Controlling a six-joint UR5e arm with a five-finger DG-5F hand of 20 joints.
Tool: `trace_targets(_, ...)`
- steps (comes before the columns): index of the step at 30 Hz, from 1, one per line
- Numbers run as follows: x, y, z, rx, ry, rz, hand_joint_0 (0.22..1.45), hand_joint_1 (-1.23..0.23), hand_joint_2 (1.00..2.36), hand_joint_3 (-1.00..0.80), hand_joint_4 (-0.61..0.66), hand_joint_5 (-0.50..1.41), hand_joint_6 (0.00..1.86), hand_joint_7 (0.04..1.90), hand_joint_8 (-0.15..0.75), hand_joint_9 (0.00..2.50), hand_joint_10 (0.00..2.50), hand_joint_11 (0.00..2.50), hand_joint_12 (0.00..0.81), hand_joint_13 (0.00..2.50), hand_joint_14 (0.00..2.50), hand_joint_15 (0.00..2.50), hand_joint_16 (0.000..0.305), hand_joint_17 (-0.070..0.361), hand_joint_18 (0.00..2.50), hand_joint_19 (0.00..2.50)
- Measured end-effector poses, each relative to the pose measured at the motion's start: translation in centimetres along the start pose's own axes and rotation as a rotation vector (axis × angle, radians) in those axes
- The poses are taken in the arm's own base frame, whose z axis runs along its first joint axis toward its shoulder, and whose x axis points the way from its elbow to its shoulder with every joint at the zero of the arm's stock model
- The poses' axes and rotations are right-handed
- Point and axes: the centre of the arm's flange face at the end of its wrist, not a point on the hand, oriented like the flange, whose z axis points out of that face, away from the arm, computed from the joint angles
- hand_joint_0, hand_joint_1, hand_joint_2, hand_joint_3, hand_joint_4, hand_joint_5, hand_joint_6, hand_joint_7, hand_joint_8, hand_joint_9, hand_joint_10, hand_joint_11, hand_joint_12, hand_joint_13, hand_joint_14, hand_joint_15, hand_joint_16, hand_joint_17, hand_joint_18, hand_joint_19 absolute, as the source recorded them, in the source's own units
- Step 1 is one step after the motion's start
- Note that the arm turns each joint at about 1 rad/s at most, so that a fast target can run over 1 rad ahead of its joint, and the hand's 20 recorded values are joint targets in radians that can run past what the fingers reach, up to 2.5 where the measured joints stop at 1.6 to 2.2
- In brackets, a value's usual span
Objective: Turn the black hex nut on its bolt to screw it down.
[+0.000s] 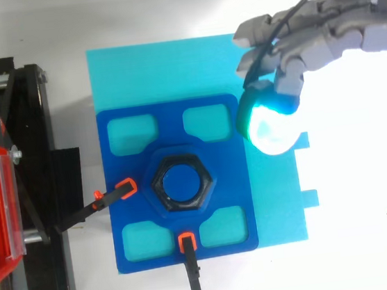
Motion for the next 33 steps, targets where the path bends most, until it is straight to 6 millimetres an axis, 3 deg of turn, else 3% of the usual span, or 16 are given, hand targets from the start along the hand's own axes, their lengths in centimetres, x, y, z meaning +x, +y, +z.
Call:
trace_targets(10, -0.13, -0.06, 0.09, 0.022, -0.034, 0.045, 0.48, -0.48, 1.00, -0.50, 0.16, -0.25, 0.50, 0.80, 0.256, 0.35, 0.00, 0.03, 0.356, 0.18, 0.00, 0.00, 0.055, 0.124, 0.28, 0.13)
trace_targets(16, -0.13, -0.05, 0.10, 0.022, -0.035, 0.045, 0.48, -0.32, 1.00, -0.50, 0.14, -0.27, 0.50, 0.72, 0.264, 0.22, 0.00, 0.00, 0.380, 0.08, 0.00, 0.00, 0.057, 0.127, 0.25, 0.11)
trace_targets(21, -0.13, -0.05, 0.10, 0.022, -0.035, 0.044, 0.50, -0.22, 1.00, -0.50, 0.09, -0.28, 0.50, 0.67, 0.221, 0.00, 0.00, 0.00, 0.365, 0.00, 0.00, 0.00, 0.052, 0.117, 0.00, 0.15)
trace_targets(27, -0.13, -0.05, 0.10, 0.022, -0.035, 0.044, 0.55, -0.25, 1.00, -0.50, 0.00, -0.29, 0.50, 0.63, 0.168, 0.00, 0.00, 0.00, 0.331, 0.00, 0.00, 0.00, 0.049, 0.110, 0.00, 0.09)
trace_targets(33, -0.12, -0.04, 0.10, 0.022, -0.035, 0.044, 0.52, -0.23, 1.00, -0.50, -0.04, -0.30, 0.50, 0.63, 0.148, 0.00, 0.00, 0.00, 0.333, 0.00, 0.00, 0.00, 0.052, 0.118, 0.00, 0.02)
